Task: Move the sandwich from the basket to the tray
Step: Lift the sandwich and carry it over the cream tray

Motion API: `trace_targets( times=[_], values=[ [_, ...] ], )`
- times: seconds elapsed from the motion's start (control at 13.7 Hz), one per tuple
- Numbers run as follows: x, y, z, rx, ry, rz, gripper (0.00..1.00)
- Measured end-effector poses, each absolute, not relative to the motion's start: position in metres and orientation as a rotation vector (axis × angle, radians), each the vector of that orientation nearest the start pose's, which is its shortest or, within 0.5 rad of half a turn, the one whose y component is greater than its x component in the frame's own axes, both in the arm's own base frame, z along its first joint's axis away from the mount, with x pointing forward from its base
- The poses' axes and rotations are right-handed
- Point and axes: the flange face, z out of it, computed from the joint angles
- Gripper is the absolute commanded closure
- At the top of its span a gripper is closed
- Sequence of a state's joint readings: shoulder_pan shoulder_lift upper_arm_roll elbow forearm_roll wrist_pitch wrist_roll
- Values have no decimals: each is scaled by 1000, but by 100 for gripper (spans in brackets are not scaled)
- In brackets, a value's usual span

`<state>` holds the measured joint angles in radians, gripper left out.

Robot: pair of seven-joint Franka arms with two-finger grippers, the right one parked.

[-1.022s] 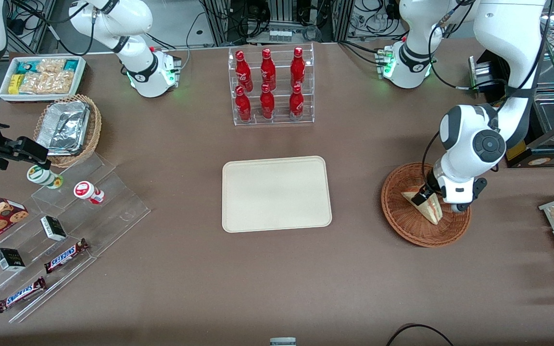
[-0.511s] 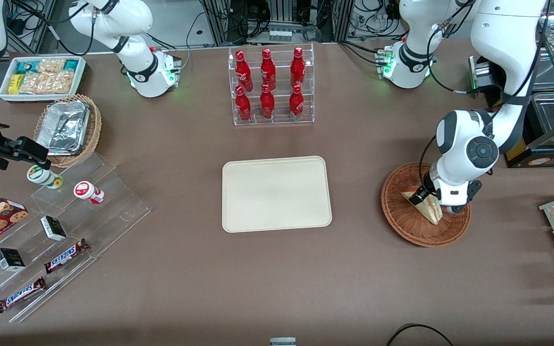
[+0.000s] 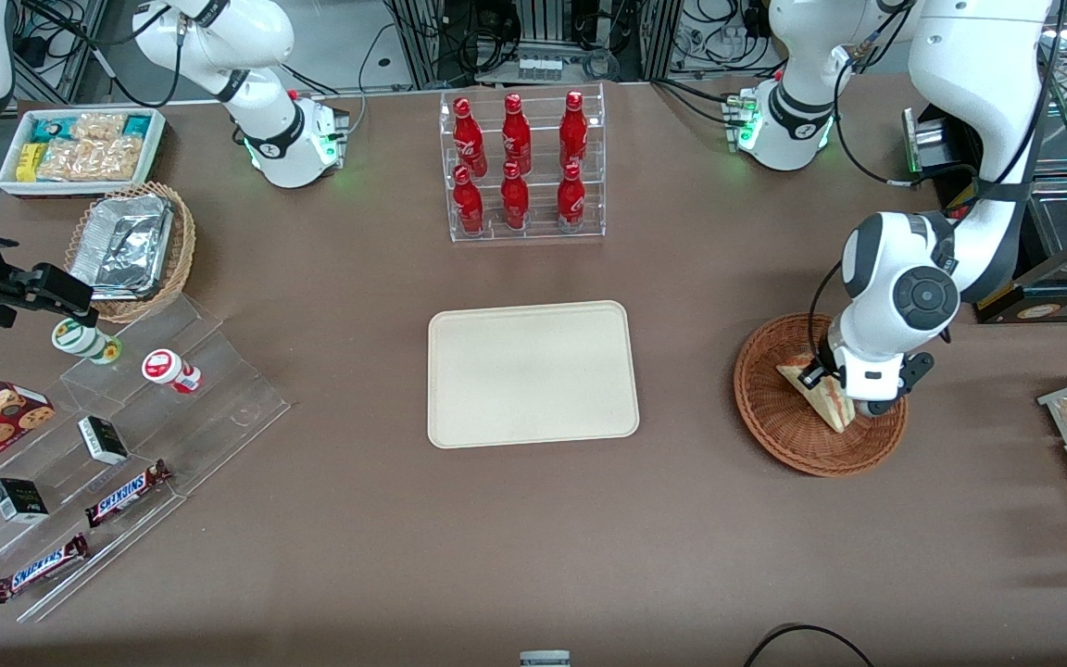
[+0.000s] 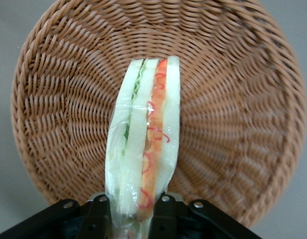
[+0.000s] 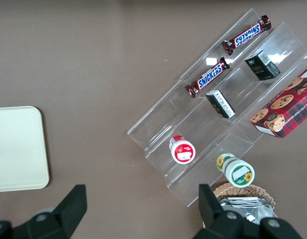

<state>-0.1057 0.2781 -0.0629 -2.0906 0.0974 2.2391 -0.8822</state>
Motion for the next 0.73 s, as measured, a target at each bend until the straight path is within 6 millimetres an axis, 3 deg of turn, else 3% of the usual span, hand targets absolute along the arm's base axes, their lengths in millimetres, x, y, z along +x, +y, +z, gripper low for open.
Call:
trace_targets(
  times=[0.29,0.73],
  values=[
    [566,-158,319,-2924,-752,121,100],
    [523,-311,319,-3024,-380,103,100]
  ],
)
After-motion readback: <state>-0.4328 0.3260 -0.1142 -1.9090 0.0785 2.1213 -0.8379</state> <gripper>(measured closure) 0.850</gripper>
